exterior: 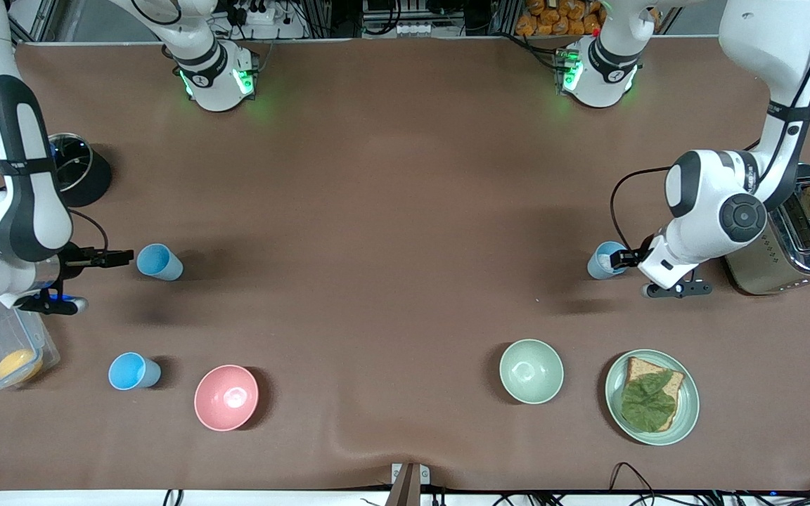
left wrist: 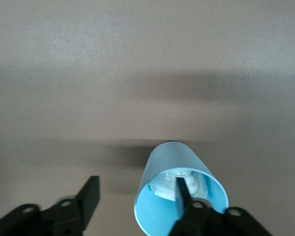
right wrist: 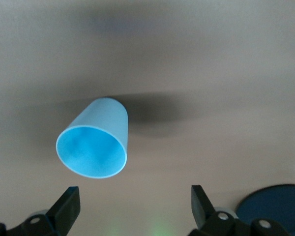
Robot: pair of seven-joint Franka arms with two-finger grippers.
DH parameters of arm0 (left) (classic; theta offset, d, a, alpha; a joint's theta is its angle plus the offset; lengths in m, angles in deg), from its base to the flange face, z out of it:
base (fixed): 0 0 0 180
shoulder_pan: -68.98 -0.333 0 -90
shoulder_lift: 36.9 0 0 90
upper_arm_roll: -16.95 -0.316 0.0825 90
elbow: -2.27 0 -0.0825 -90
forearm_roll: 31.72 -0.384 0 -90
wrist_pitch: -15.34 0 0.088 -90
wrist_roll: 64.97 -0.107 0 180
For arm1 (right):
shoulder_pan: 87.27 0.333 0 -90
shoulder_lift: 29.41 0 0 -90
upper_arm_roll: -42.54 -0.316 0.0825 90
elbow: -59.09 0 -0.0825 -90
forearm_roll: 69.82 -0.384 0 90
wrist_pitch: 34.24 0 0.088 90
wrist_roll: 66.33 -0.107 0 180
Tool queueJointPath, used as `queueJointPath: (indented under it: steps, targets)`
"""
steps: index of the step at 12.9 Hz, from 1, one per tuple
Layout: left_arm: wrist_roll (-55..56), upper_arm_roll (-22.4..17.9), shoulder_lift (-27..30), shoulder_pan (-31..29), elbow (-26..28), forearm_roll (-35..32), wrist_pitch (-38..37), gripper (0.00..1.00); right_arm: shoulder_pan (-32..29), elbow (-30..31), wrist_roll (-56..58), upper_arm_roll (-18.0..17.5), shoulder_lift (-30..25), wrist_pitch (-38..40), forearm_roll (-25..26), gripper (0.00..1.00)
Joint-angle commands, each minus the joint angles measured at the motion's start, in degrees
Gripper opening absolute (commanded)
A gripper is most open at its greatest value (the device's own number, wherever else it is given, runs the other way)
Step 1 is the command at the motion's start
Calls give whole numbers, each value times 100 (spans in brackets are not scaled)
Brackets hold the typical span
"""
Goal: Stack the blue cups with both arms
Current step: 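Grasp and lift the blue cups with both grippers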
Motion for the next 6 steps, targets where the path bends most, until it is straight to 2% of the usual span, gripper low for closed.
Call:
queueJointPath:
  steps: [1, 2, 4, 6]
  targets:
    - [42, 122, -132, -3, 38, 124, 165, 19, -48, 270, 59, -90, -124, -411, -7, 100]
    - [42, 149, -150, -3, 30, 124, 191, 0, -30, 393, 59, -90, -133, -586, 19, 100]
    - [173, 176, -177, 32, 3, 394, 183, 0, -30, 552, 59, -90, -168, -790, 45, 100]
    - [366, 394, -133, 49, -40, 493, 183, 0, -30, 552, 59, -90, -168, -808, 45, 100]
